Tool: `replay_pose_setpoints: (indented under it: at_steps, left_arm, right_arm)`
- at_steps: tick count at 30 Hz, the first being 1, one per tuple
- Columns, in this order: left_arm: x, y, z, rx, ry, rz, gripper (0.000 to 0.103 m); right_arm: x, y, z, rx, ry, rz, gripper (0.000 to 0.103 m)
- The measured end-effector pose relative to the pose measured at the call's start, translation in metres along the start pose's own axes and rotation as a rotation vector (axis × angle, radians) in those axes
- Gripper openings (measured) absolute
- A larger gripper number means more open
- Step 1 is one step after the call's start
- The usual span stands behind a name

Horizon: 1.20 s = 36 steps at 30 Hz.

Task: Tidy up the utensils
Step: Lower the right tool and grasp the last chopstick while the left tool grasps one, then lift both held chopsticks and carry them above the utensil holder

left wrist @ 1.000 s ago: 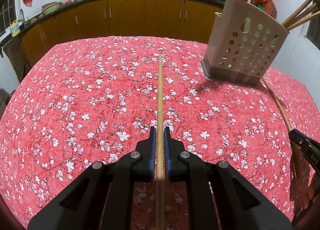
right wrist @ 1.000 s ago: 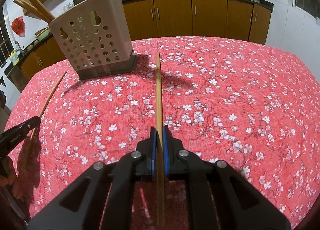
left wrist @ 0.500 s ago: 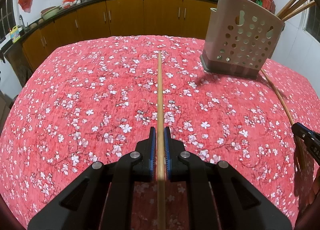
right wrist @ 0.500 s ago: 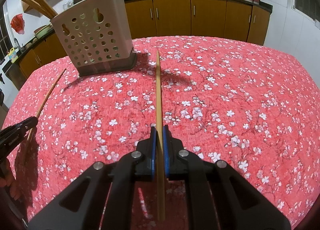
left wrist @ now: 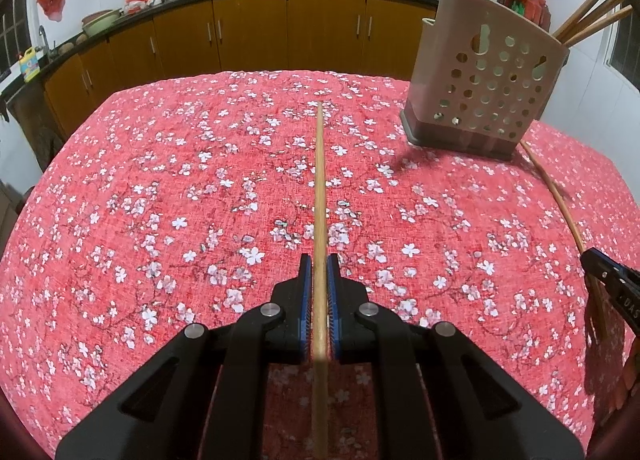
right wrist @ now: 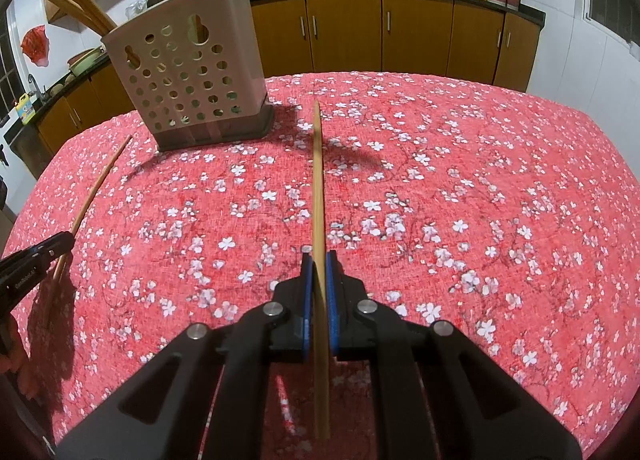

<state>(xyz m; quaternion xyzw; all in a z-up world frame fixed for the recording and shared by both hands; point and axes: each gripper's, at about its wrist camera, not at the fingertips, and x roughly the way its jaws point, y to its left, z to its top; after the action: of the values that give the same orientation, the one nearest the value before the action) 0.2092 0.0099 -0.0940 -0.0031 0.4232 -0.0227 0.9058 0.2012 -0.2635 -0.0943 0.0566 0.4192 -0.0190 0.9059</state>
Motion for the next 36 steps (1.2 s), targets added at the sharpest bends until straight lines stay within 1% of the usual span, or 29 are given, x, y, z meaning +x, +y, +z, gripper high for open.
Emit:
replay_pose_setpoints:
  at_steps: [5, 10, 18, 24, 27, 31, 36]
  left_arm:
    - [-0.003, 0.001, 0.001, 0.015, 0.014, -0.004, 0.008]
    - [-0.019, 0.009, 0.006, -0.01, -0.008, -0.028, 0.008]
    - [-0.065, 0.021, 0.031, -0.033, -0.121, -0.072, 0.008]
    - [-0.103, 0.022, 0.055, -0.049, -0.235, -0.101, 0.007]
    - [-0.116, 0.019, 0.065, -0.044, -0.282, -0.105, 0.007]
    - [-0.135, 0.016, 0.079, -0.033, -0.341, -0.113, 0.007]
    - [-0.159, 0.01, 0.097, -0.027, -0.411, -0.134, 0.007]
  right_arm:
    - [-0.005, -0.002, 0.001, 0.007, -0.001, 0.012, 0.008]
    - [-0.029, -0.007, 0.012, 0.015, -0.06, 0.012, 0.008]
    - [-0.075, -0.017, 0.034, 0.027, -0.179, 0.013, 0.008]
    - [-0.107, -0.016, 0.052, 0.022, -0.29, 0.023, 0.008]
    - [-0.117, -0.015, 0.058, 0.019, -0.325, 0.027, 0.008]
    - [-0.139, -0.009, 0.07, 0.005, -0.386, 0.059, 0.008]
    - [-0.175, 0.001, 0.093, -0.015, -0.475, 0.142, 0.008]
